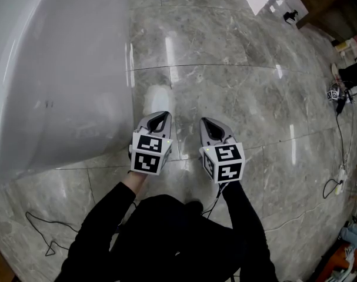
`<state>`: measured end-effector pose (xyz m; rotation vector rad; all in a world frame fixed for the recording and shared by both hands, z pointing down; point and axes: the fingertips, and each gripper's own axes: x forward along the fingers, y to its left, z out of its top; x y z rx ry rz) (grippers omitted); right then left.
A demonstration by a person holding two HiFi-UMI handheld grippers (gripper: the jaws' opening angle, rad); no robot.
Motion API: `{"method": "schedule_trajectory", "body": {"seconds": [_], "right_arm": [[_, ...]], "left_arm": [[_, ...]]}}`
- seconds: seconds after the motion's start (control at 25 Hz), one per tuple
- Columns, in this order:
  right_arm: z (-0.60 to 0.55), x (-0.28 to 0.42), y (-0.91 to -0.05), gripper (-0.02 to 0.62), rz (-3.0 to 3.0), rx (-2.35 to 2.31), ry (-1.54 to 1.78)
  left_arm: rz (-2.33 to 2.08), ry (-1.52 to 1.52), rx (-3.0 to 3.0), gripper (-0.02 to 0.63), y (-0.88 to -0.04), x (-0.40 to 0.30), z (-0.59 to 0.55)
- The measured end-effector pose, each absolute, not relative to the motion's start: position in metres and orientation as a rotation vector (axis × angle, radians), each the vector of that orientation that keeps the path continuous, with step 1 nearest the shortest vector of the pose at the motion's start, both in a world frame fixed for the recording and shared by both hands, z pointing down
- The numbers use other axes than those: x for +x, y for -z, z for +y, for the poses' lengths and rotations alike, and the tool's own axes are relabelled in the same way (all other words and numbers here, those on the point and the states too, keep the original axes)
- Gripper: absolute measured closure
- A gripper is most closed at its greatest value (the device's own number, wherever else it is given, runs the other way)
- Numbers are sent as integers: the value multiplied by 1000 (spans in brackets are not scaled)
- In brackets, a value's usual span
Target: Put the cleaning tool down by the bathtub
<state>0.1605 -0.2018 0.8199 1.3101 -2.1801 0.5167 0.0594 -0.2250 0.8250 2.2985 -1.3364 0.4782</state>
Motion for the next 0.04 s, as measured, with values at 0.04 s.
{"method": "schedule_trajectory", "body": {"seconds": [0.04], "right_arm": [[-202, 160, -820, 595, -2180, 1309, -516]], "left_arm": [[-1335, -481, 2299, 598, -826, 59, -225]]}}
